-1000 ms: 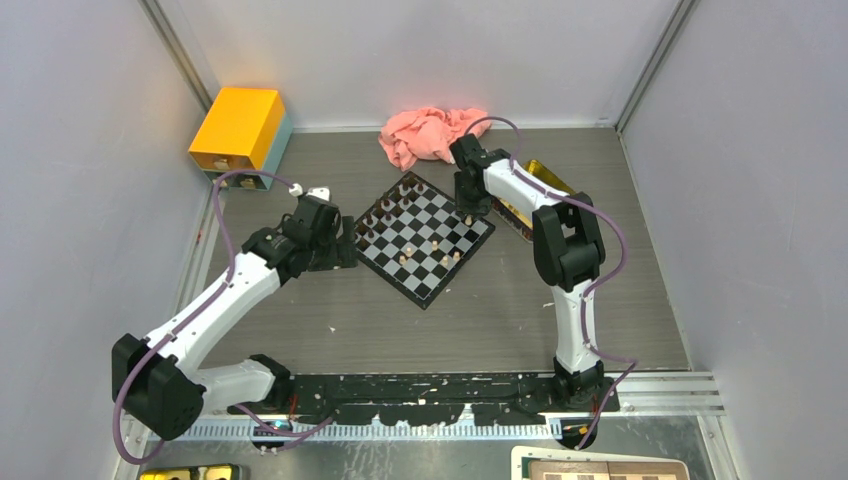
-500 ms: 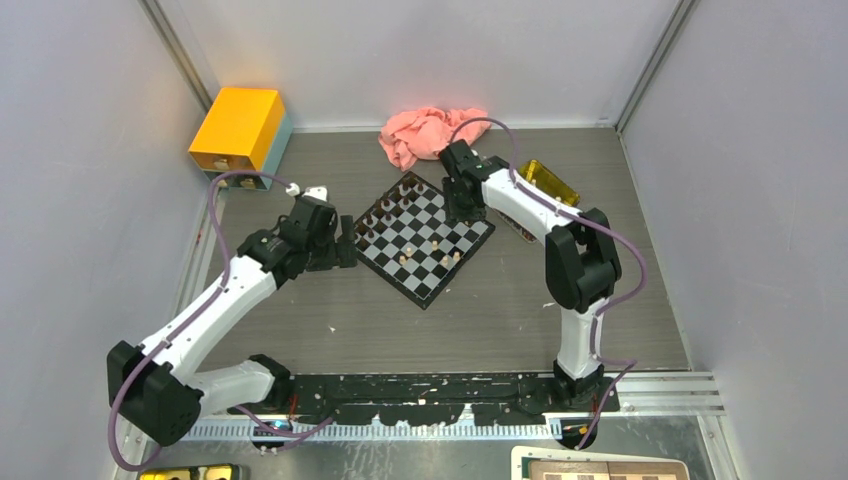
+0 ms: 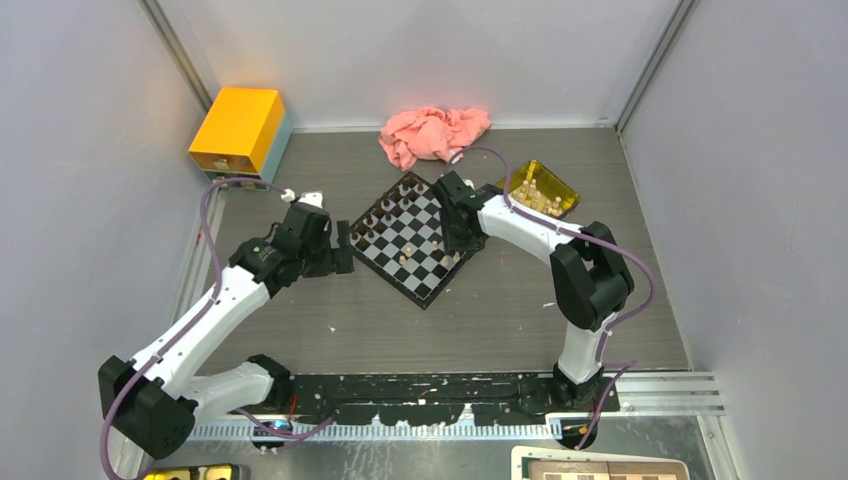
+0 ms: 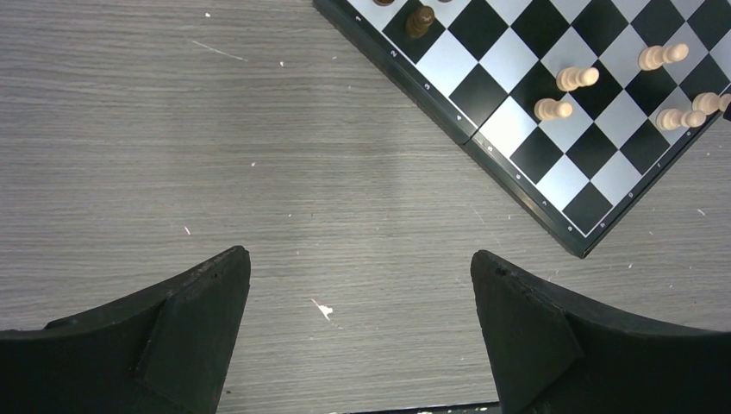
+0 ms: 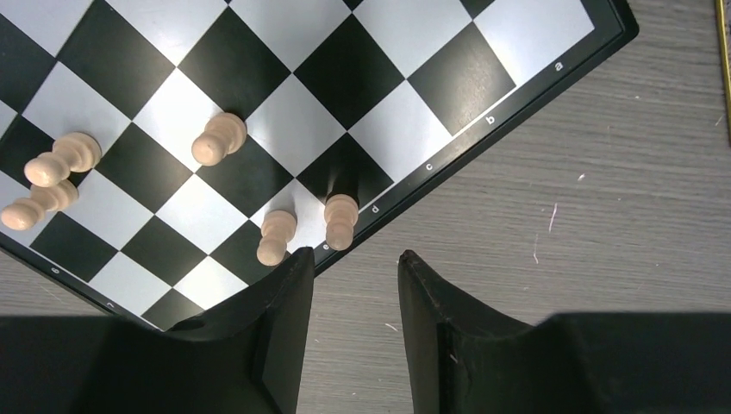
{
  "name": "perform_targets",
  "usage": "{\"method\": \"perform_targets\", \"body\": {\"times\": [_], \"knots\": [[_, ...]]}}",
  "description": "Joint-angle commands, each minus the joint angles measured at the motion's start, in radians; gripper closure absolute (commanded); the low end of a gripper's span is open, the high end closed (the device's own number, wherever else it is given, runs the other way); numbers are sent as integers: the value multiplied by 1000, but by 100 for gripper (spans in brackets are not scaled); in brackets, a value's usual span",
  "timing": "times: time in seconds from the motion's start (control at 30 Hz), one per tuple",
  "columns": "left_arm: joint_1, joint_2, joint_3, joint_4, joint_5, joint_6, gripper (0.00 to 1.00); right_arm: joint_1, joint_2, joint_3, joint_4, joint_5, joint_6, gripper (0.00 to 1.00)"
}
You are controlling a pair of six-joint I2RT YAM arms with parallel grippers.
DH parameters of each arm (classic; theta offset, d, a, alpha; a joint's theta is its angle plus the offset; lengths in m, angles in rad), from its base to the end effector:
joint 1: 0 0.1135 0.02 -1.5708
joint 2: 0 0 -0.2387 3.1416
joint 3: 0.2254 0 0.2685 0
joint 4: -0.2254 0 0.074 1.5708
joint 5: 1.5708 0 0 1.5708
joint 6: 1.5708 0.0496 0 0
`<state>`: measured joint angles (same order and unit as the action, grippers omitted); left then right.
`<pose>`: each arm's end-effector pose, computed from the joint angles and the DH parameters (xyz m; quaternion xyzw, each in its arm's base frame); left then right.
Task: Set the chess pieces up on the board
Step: Pick up the chess piece from the chessboard.
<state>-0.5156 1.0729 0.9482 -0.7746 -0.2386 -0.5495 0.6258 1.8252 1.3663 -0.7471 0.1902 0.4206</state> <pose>0.2226 -0.1127 0.2545 -0.0551 0.9367 -0.0693 0.3389 0.3176 0.2179 0.1678 -0.0831 0.9756 0.0093 0.2031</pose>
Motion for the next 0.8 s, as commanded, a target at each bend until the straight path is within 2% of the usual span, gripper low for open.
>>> {"method": "perform_targets", "body": {"times": [0.0, 0.47, 0.77], "knots": [[5, -37, -9, 1, 17, -8, 0, 14, -66, -13, 54, 26, 37, 54], [5, -48, -23, -2, 23, -10, 1, 14, -11, 12, 78, 27, 38, 54], [6, -35, -26, 4, 22, -10, 1, 16, 14, 14, 89, 14, 37, 57]]}}
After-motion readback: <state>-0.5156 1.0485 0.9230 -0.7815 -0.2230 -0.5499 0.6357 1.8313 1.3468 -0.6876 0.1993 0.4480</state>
